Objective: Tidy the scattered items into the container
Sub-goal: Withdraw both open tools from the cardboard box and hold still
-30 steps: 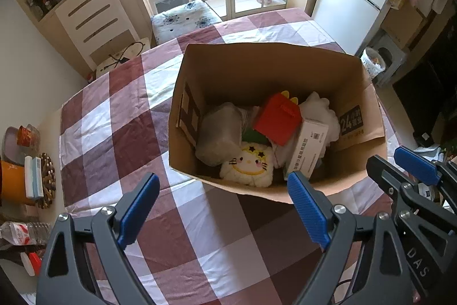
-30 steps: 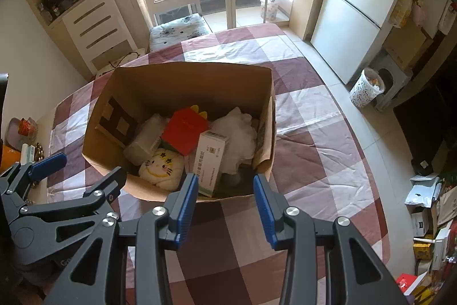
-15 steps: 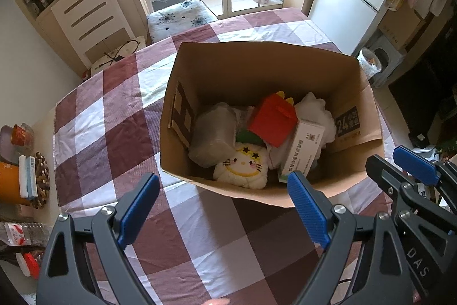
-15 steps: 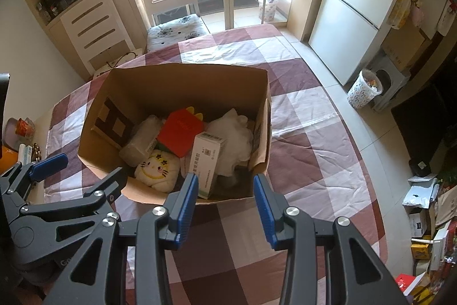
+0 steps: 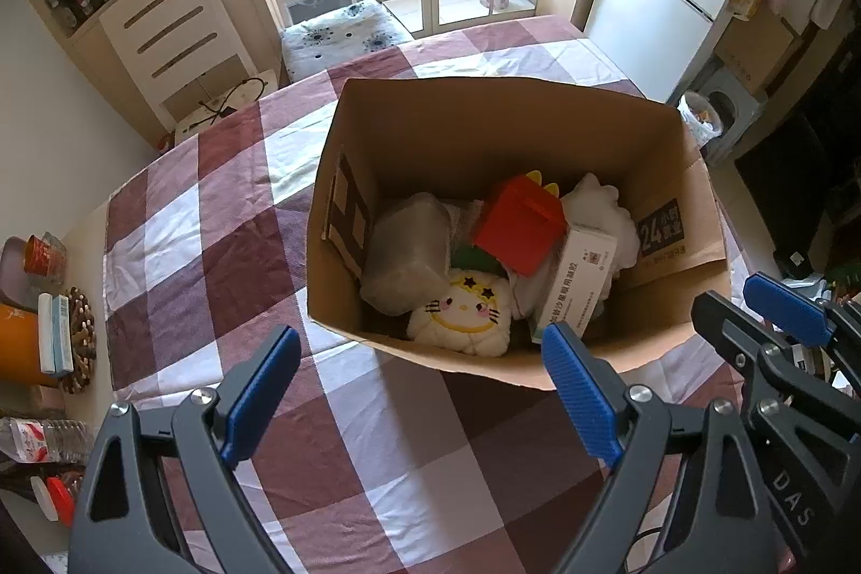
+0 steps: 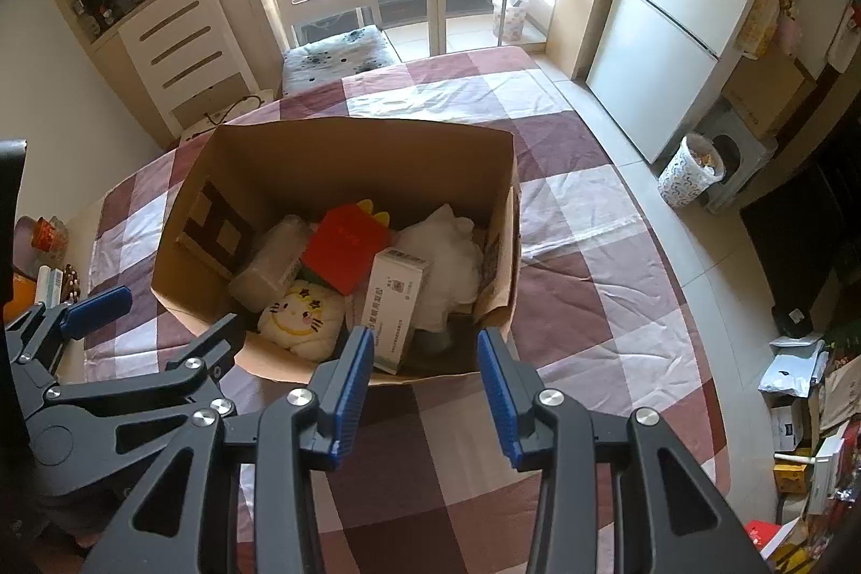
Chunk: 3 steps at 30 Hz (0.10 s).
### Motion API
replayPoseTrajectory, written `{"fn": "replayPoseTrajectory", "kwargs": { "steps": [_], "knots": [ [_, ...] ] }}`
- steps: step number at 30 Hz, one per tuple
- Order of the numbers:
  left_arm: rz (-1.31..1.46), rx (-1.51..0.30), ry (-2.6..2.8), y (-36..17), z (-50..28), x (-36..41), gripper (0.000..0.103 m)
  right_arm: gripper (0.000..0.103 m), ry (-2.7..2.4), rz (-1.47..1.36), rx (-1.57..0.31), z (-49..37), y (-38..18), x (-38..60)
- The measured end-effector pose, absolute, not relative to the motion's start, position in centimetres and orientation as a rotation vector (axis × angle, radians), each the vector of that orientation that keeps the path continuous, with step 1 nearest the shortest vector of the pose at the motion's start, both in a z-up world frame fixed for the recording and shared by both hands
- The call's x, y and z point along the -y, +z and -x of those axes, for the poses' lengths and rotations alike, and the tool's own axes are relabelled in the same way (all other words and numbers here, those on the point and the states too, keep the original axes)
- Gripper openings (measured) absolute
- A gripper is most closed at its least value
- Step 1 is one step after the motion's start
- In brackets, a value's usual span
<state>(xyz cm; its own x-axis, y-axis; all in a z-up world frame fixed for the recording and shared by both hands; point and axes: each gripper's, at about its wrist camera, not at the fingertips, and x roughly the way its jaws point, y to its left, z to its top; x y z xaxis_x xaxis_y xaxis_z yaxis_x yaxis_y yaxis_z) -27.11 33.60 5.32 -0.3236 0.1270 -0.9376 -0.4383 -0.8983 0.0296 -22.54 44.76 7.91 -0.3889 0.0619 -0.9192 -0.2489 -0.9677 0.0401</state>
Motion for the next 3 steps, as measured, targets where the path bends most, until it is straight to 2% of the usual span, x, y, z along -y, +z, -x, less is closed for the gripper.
{"fn": "replayPoseTrajectory", "kwargs": {
  "steps": [3],
  "knots": [
    [1.567,-0.399,2.270,5.34,27.11,-33.58,0.092,0.041,2.459,1.618,-0.256,22.54,7.88,-44.70]
  ]
}}
